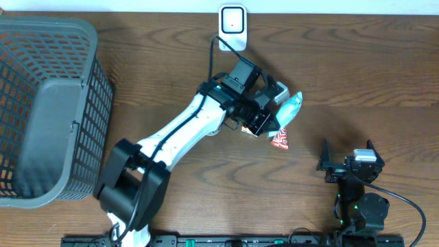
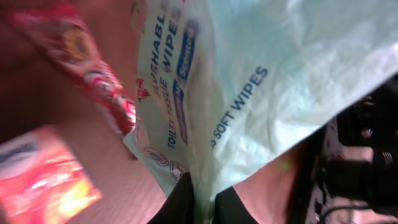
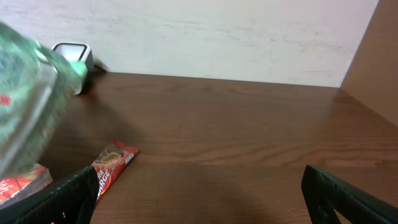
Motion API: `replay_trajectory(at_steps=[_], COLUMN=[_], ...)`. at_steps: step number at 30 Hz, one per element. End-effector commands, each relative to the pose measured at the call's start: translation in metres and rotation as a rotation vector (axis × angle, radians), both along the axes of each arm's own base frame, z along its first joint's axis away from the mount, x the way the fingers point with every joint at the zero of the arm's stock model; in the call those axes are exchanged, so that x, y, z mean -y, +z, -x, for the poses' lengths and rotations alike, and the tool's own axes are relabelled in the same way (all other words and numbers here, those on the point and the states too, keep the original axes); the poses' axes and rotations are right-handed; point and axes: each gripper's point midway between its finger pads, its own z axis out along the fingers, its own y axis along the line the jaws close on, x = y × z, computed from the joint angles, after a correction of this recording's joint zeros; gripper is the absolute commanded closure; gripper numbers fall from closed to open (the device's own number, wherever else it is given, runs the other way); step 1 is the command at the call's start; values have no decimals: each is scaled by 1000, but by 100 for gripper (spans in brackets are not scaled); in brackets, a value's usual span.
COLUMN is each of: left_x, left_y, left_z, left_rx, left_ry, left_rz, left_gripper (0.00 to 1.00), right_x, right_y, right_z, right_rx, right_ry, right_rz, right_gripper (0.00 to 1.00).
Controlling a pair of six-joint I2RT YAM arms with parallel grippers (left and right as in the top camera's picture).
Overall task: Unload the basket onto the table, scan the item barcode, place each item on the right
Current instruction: 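Carry the wipes pack right and set it down beside the TOP bar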
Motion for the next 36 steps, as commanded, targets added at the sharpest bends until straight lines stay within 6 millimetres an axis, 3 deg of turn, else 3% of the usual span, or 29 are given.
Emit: replay_trajectory(at_steps=[1,8,17,21,23,29,36], left_x=[10,12,22,21,21,8,-11], left_y=[9,1,-29,-37,-35,9,15], left_z=[5,6,28,27,25,-1,-23], left_rx=[-1,-27,-244,-296,-344,-497,-570], left_ry=[-76,-85,-157,-129,-89,-66,20], left_rz=[84,90,167,150,145,358,374], left_gripper=[93,93,92,93,93,93,93], right_x=[-2,-2,-2,-2,-2,-2,-2], right_y=[-1,-1,-1,-1,-1,-1,-1], right_z=[0,0,0,0,0,0,0], right_rx=[-4,-4,-4,-4,-4,-4,-4], right_ry=[11,11,11,11,11,11,11], right_rz=[12,12,12,12,12,12,12], right_gripper=[1,1,1,1,1,1,1])
